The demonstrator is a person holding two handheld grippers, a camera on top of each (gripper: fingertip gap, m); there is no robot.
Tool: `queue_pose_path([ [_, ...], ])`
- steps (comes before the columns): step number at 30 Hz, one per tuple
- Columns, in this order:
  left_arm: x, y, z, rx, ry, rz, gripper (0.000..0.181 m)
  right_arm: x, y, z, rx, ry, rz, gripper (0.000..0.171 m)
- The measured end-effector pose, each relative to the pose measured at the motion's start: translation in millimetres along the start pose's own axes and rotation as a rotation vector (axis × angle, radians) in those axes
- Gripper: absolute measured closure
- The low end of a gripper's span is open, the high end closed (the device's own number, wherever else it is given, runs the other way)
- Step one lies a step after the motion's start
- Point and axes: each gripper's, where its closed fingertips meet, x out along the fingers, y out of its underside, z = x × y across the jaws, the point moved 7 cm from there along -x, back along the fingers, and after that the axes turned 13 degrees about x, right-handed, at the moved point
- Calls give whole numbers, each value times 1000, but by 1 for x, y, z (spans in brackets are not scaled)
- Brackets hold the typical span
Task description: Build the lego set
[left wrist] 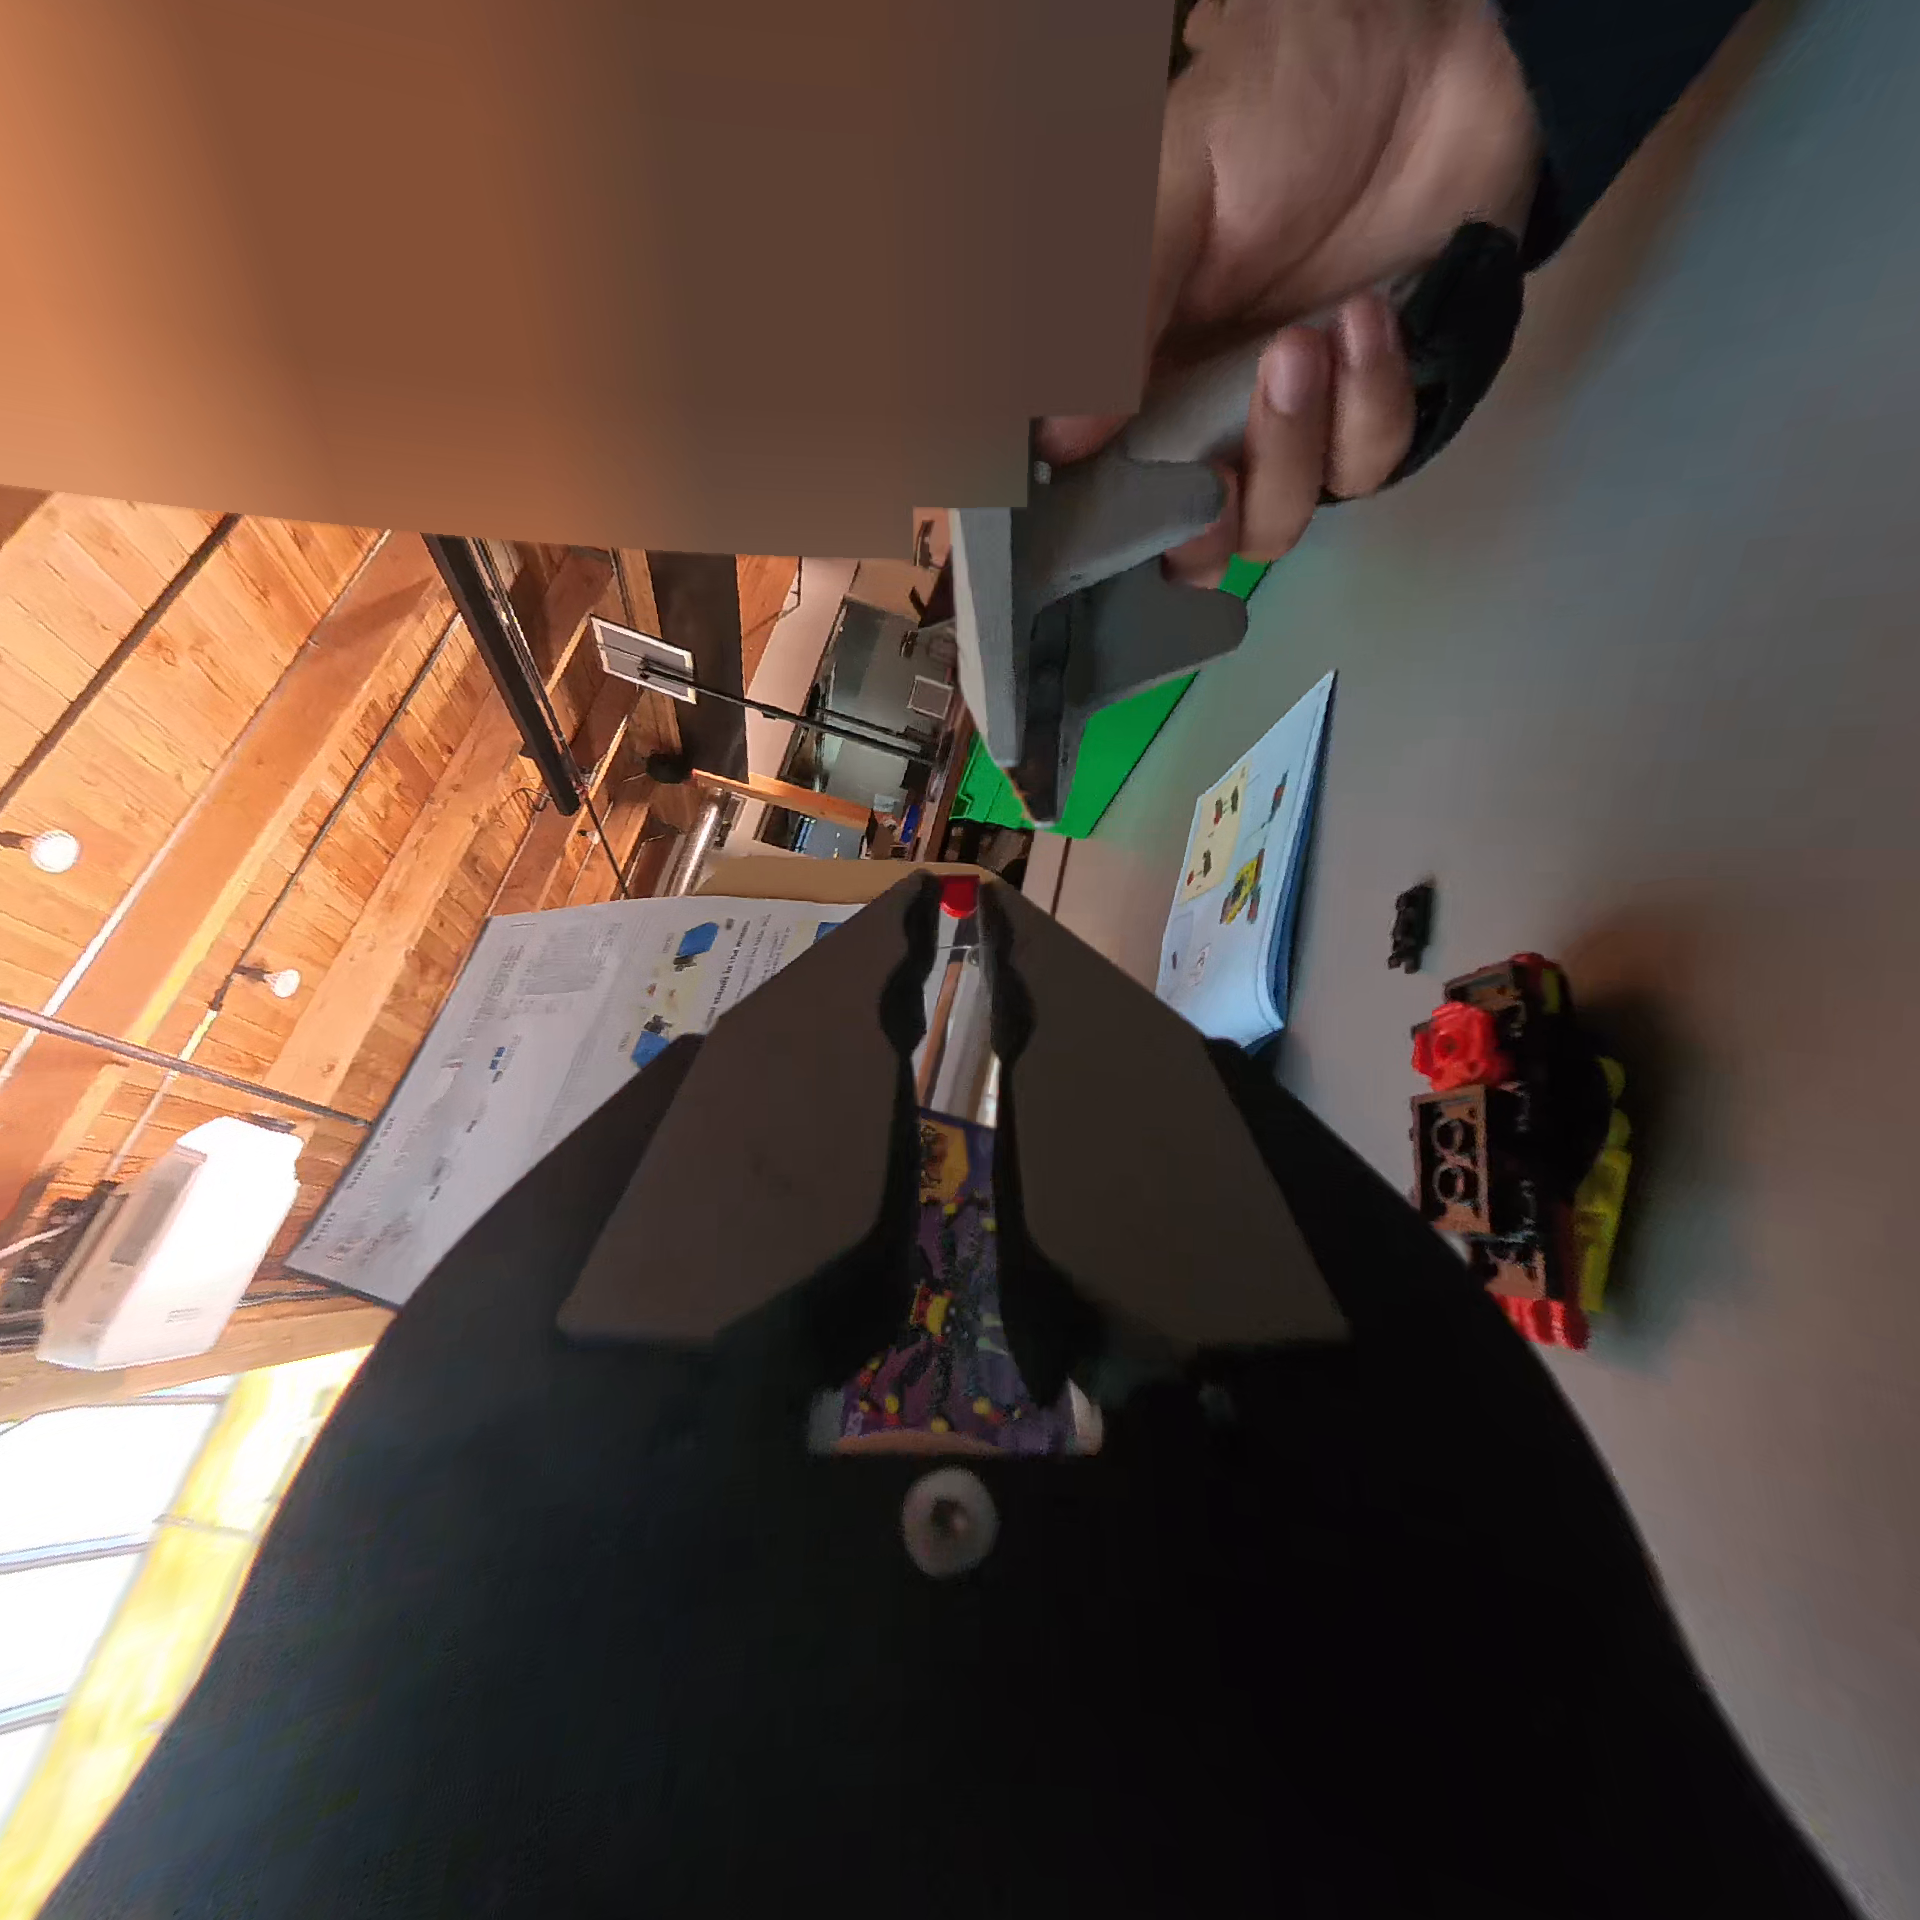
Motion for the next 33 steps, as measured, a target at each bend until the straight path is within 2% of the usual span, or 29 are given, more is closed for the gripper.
queue_pose_path([
  [5,-3,10,14,-242,-6,-47,176,-14,-10,-2,-159,164,-90,157],
  [9,-2,16,20,-422,16,-85,176,-23,-15,1,-180,146,-130,159],
  [13,1,21,14,-372,27,-36,176,-17,-1,-19,-162,263,54,154],
  [16,1,19,12,-344,39,-35,176,-9,14,-29,-245,390,202,149],
  [21,2,21,11,-332,43,-22,176,3,29,-38,-375,529,338,143],
  [25,2,21,10,-333,47,-21,176,11,38,-39,-474,580,398,140],
  [28,3,20,9,-325,55,-21,176,18,43,-36,-486,546,427,140],
  [33,4,20,9,-326,57,-21,176,19,42,-46,-518,622,435,144],
])
